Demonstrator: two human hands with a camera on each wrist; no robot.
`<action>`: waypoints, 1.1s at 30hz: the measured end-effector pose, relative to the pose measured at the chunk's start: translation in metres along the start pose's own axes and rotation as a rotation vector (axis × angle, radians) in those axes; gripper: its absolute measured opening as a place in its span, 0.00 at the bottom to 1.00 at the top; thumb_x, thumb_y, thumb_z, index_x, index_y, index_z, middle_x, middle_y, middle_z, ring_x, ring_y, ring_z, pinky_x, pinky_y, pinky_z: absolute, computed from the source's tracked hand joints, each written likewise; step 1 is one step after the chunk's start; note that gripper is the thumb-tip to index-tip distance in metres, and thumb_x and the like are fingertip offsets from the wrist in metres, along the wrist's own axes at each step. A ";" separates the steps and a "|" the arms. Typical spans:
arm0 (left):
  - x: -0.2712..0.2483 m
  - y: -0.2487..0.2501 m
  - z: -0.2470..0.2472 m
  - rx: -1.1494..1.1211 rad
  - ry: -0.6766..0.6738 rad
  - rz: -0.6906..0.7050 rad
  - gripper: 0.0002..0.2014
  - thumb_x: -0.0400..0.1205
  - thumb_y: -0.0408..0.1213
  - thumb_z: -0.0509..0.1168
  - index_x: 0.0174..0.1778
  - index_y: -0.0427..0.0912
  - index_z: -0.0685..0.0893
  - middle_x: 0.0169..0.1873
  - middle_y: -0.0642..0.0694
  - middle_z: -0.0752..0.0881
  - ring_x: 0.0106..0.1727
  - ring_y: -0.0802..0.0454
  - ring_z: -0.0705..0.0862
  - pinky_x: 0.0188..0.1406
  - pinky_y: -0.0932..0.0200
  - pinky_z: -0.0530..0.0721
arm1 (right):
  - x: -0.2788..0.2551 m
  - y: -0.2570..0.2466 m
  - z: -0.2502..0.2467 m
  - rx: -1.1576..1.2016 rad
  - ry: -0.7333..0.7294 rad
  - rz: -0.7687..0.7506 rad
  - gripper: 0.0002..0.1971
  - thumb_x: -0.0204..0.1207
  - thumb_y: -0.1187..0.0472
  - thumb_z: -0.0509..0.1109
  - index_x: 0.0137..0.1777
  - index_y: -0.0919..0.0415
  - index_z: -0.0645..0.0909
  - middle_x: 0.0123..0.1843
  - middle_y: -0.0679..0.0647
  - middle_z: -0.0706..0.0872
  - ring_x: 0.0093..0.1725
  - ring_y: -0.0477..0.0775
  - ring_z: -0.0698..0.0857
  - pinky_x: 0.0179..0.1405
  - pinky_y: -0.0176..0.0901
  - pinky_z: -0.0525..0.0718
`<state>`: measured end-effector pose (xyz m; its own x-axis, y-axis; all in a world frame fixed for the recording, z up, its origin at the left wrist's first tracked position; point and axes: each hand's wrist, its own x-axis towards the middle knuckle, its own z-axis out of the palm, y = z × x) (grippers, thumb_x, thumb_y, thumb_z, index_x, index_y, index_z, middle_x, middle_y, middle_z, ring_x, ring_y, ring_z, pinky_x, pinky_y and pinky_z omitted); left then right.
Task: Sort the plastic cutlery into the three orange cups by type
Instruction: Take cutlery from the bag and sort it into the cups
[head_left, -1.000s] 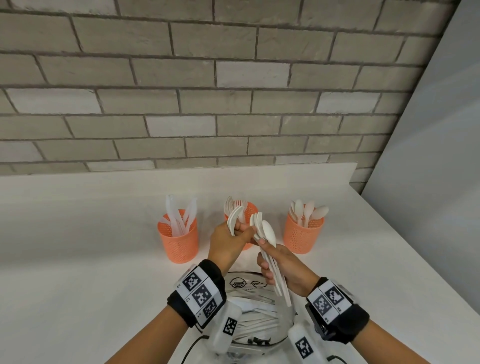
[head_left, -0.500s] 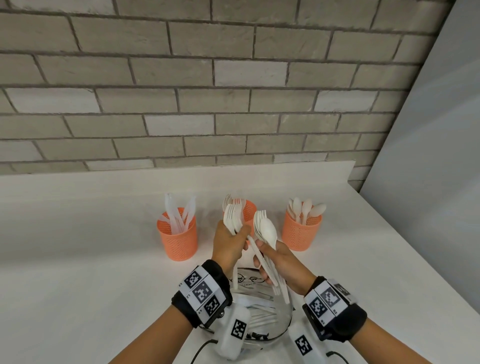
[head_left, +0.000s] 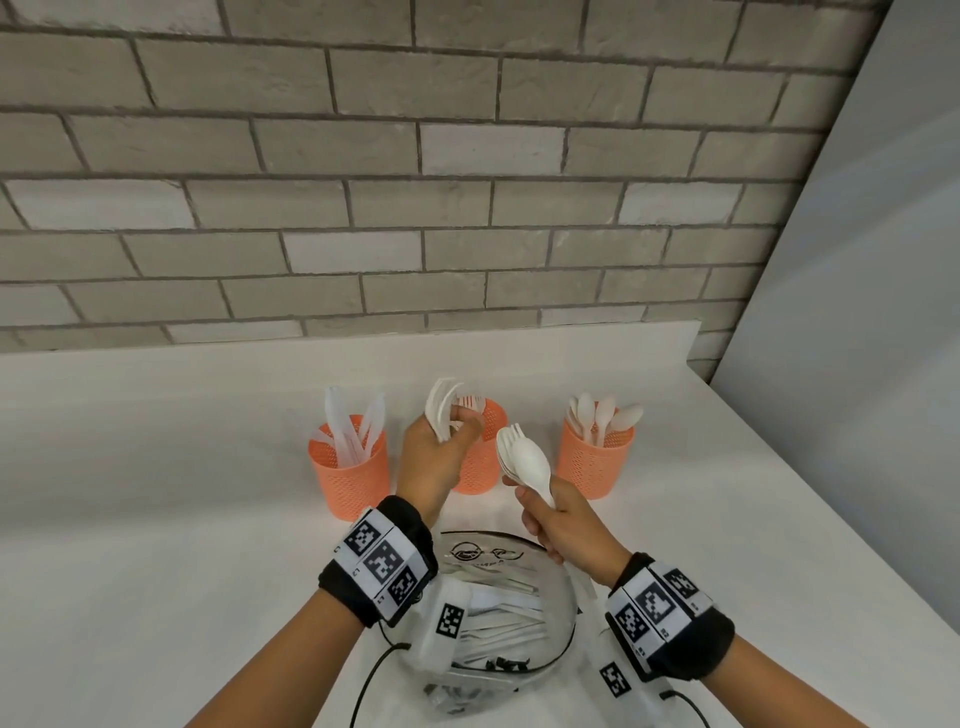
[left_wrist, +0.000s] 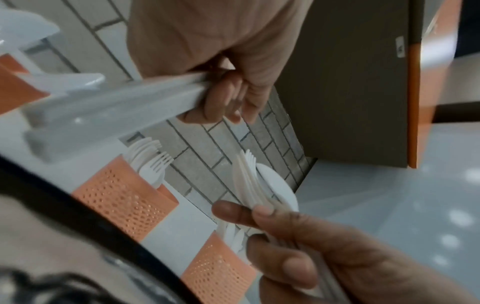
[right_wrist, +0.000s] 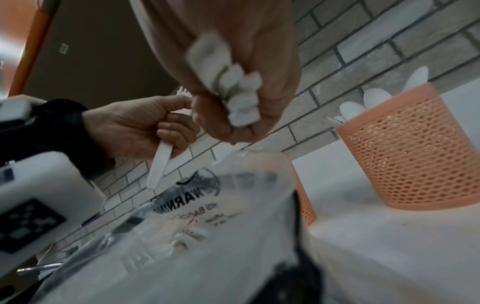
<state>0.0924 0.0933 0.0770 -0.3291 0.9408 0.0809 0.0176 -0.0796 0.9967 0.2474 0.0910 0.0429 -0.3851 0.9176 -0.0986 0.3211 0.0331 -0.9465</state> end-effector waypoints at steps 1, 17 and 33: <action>0.000 0.000 0.001 0.025 -0.018 0.032 0.03 0.78 0.33 0.68 0.39 0.43 0.82 0.26 0.48 0.79 0.16 0.63 0.69 0.17 0.72 0.66 | -0.001 -0.001 0.000 0.001 -0.002 -0.004 0.08 0.85 0.61 0.56 0.58 0.53 0.75 0.25 0.50 0.73 0.14 0.39 0.68 0.12 0.30 0.65; 0.012 -0.004 0.009 0.405 -0.026 0.278 0.02 0.80 0.33 0.64 0.44 0.41 0.77 0.30 0.54 0.80 0.31 0.61 0.77 0.30 0.71 0.73 | -0.013 -0.006 -0.006 0.007 -0.083 0.065 0.14 0.83 0.52 0.60 0.60 0.60 0.76 0.25 0.49 0.69 0.17 0.39 0.65 0.14 0.30 0.61; 0.006 0.002 0.019 -0.247 -0.157 -0.284 0.06 0.82 0.32 0.61 0.39 0.40 0.79 0.26 0.46 0.72 0.17 0.61 0.69 0.15 0.69 0.68 | -0.015 -0.015 -0.010 0.071 -0.142 0.088 0.13 0.82 0.49 0.60 0.58 0.57 0.75 0.21 0.42 0.65 0.15 0.38 0.60 0.12 0.28 0.59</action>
<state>0.1084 0.1047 0.0793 -0.1396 0.9742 -0.1774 -0.2865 0.1318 0.9490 0.2568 0.0812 0.0616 -0.4777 0.8506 -0.2199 0.2992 -0.0778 -0.9510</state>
